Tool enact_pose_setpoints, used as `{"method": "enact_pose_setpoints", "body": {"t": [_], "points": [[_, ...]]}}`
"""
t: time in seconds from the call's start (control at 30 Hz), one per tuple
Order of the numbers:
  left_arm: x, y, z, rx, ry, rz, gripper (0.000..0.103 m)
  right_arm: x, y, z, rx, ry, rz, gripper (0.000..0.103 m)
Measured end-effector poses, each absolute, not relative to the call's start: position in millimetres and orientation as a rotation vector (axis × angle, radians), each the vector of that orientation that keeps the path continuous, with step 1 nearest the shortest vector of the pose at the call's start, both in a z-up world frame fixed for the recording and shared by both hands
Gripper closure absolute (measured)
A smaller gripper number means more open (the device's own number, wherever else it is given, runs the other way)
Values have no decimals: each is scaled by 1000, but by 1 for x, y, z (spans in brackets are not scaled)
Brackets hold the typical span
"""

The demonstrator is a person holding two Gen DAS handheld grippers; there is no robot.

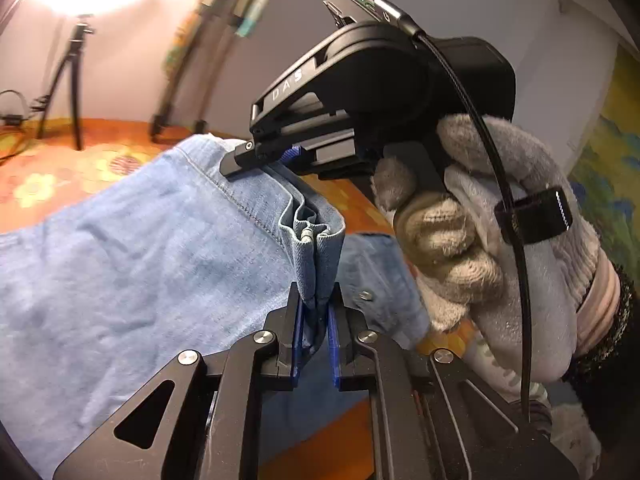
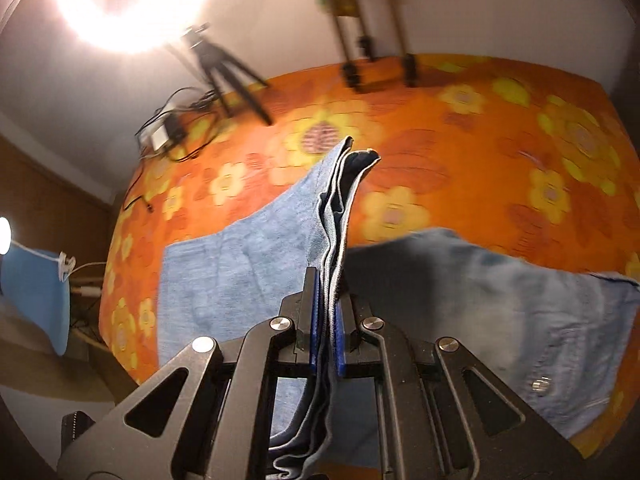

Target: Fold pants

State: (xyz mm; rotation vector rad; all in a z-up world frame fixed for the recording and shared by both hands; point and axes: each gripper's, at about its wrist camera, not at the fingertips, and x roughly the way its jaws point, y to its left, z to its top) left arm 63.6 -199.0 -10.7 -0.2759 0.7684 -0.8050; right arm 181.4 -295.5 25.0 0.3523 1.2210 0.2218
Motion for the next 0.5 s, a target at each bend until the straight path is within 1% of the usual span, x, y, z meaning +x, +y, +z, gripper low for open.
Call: {"method": "enact_pose_setpoints", "body": {"t": [0.17, 0.5], "points": [[65, -232, -17, -267, 787, -871, 94, 163, -346, 19, 372, 1213, 173, 96], [52, -315, -32, -124, 822, -991, 94, 106, -448, -4, 482, 1191, 70, 96]]}}
